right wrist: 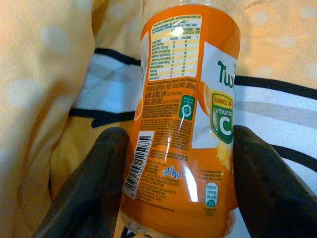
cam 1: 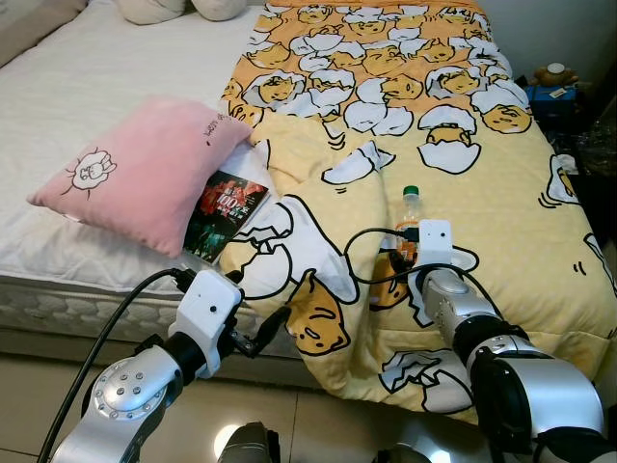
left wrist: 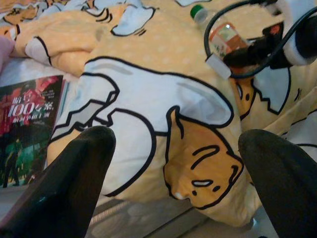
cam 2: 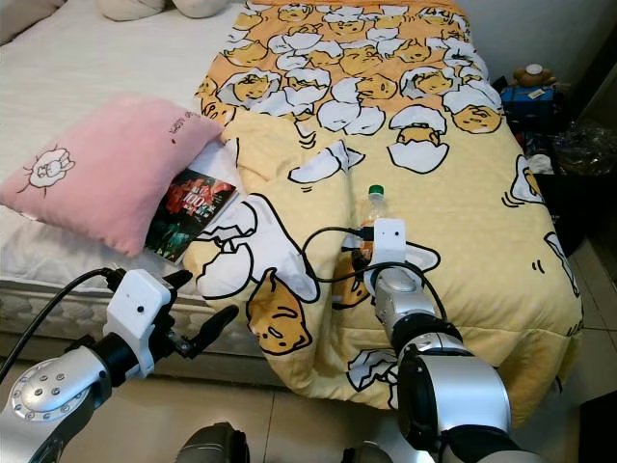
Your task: Clean up the room
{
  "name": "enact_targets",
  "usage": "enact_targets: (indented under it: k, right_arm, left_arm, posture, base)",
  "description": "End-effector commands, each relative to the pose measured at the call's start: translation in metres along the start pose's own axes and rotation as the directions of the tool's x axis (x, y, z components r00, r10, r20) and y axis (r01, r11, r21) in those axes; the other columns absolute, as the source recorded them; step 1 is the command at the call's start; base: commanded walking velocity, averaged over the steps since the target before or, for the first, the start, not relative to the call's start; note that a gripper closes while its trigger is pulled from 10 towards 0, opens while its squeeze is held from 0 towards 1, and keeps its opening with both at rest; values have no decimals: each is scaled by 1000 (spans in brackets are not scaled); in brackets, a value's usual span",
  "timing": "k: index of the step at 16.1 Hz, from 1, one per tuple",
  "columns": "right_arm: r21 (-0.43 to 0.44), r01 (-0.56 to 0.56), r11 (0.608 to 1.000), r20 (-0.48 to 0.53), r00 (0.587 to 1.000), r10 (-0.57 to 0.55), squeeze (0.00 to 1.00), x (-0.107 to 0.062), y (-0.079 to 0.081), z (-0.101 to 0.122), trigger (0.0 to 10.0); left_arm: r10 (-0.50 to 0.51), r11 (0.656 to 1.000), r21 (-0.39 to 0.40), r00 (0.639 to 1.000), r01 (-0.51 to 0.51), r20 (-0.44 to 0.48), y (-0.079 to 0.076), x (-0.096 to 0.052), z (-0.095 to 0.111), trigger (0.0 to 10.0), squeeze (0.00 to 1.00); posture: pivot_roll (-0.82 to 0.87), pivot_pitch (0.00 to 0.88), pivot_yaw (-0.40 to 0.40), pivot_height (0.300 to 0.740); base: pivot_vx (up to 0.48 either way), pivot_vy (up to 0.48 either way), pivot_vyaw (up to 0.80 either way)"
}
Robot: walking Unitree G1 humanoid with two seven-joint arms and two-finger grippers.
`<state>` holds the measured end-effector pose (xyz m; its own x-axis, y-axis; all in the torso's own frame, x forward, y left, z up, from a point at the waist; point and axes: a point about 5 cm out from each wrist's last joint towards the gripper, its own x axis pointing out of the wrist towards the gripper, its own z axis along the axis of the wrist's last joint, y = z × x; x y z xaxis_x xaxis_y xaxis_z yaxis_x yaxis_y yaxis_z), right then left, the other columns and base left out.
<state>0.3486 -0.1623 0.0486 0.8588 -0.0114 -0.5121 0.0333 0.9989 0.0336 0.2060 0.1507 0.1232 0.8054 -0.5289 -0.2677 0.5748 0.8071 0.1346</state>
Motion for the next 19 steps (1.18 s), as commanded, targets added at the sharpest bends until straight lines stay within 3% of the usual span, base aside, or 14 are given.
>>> enact_targets:
  k: [1,3,6,8,11,12,15,17,19]
  right_arm:
    - [31,29,999,34,999,-30,0,-1,-4,1,0]
    - [32,43,999,106,993,-46,0,-1,-4,10,0]
    - [-15,48,999,217,975,-44,0,-2,-2,28,0]
    - [-35,49,998,339,940,-34,0,-6,0,38,0]
    - [-66,62,996,502,865,-21,0,-18,-3,48,0]
    - [-63,73,995,541,840,-27,0,-24,-6,49,0]
    - [-95,72,993,568,823,-6,0,-39,-10,32,0]
    - [-121,111,986,538,842,-29,0,-50,-17,-2,0]
    - [-143,117,983,498,867,-30,0,-59,-23,-26,0]
  left_arm:
    - [-4,1000,15,1000,4,0,0,4,-1,10000,0]
    - [3,1000,17,1000,-3,-1,-1,9,-4,10000,0]
    - [127,991,-33,992,-127,0,13,17,-11,10000,0]
    - [292,945,-146,956,-293,-29,43,16,-28,10000,0]
    - [425,887,-205,905,-414,9,68,31,-23,10000,0]
    - [435,884,-202,900,-421,30,70,39,-19,10000,0]
    - [415,902,-178,904,-394,102,67,58,-3,10000,0]
    - [290,957,-48,943,-287,165,50,69,6,10000,0]
    - [279,959,-96,944,-265,179,39,70,5,10000,0]
  posture:
    - [248,78,27,710]
    - [233,58,13,710]
    - [209,28,-6,710]
    - [177,0,-24,710]
    - [103,0,-20,710]
    - [79,0,-27,710]
    - [36,0,-25,710]
    - [14,0,-22,710]
    - [-10,0,-9,710]
  base:
    - [0,0,0]
    - [0,0,0]
    - [0,0,0]
    - [0,0,0]
    - [0,0,0]
    - [0,0,0]
    - [0,0,0]
    - [0,0,0]
    - [0,0,0]
